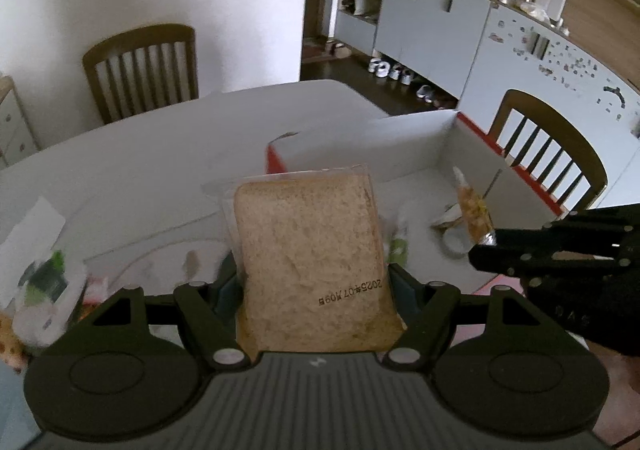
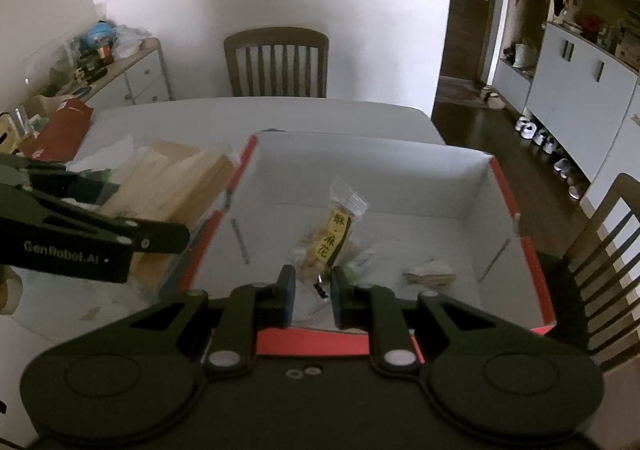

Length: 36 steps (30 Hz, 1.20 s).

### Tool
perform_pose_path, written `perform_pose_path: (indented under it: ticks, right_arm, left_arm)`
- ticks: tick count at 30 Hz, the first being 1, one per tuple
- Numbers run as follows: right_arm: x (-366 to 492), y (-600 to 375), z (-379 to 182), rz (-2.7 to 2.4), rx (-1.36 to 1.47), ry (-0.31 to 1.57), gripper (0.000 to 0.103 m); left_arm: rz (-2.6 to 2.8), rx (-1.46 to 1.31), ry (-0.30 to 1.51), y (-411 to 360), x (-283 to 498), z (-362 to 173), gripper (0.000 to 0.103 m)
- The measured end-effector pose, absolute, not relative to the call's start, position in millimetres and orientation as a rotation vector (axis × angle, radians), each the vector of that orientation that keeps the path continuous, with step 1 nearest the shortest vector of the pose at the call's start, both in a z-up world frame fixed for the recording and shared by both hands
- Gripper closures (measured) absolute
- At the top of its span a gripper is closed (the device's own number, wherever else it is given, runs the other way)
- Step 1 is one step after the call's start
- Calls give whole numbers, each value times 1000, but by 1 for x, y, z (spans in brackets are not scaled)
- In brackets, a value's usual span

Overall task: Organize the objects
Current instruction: 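Carry the bread bag and yellow snack packet over the red shoebox with both tools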

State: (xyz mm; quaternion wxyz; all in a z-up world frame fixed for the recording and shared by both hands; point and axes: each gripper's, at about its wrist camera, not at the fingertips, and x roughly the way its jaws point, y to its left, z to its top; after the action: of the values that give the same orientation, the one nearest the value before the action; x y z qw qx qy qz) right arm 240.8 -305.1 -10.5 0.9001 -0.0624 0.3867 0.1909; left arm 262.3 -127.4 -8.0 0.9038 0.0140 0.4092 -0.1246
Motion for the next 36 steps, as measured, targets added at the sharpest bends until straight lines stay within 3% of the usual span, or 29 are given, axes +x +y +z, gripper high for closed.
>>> perform_pose_path:
  ticks: [20,36]
  right_arm:
    - [286,-359,-39,345,-138,878,86]
    - [321,-342,-82,431,-172,1023,86]
  left_arm:
    - [-358,180,878,-222,338,-27,28]
    - [-350,182,1054,-241,389,-81,28]
